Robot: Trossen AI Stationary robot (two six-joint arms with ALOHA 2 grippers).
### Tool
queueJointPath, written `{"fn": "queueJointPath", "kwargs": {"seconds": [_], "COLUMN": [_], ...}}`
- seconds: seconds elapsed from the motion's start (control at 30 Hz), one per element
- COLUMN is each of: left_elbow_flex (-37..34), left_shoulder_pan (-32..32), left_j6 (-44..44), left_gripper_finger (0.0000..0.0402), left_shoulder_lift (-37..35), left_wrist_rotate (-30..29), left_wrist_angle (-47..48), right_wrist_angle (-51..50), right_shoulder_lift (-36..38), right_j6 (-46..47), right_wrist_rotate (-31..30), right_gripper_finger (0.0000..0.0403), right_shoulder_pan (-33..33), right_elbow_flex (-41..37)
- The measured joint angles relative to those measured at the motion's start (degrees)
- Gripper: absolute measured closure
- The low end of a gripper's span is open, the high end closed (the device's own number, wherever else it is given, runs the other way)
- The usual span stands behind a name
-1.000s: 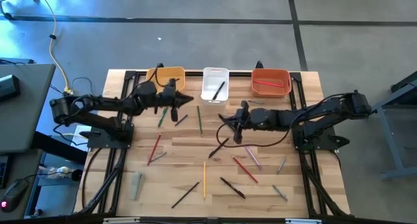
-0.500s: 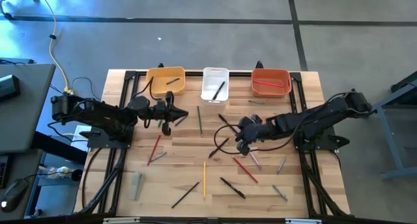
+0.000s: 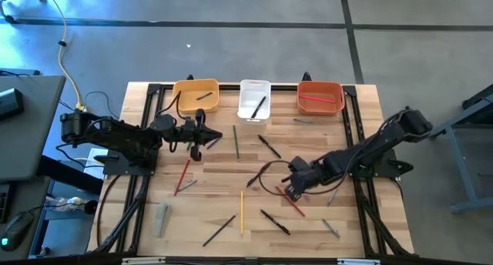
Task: Sort crayons/erasers/pens/pencils in bins
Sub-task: Put the red pencil into the orange bin
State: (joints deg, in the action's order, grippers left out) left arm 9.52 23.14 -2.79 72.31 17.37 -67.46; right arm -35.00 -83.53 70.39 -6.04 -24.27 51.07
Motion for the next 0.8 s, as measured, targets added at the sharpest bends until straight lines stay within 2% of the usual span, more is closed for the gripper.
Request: {"fn": "queueJointPath", "kwargs": {"seconds": [0.13, 0.3, 0.5, 0.8], "left_elbow_flex": [0.0, 0.0, 0.0, 0.0], "left_shoulder_pan": [0.0, 0.0, 0.0, 0.0], "left_j6": [0.0, 0.0, 0.0, 0.0], "left_gripper_finger": [0.0401, 0.0401, 0.0401, 0.0401], "left_shoulder_lift": [0.0, 0.0, 0.0, 0.0], "left_wrist_rotate": [0.0, 0.0, 0.0, 0.0], "left_wrist_angle": [0.0, 0.2, 0.4, 0.6], "right_wrist_angle": [-0.4, -1.4, -4.7, -5.1], "right_shoulder_lift": [-3.5, -9.6, -16.5, -20.7], "right_j6": [4.2, 4.6, 4.4, 5.3], "right_wrist_rotate": [0.8, 1.0, 1.3, 2.5], "right_gripper_finger": [0.0314, 0.0275, 0.0267, 0.0267], "right_shoulder_pan": [-2.3, -3.2, -3.1, -3.1], "right_elbow_flex": [1.6, 5.7, 10.7, 12.3]}}
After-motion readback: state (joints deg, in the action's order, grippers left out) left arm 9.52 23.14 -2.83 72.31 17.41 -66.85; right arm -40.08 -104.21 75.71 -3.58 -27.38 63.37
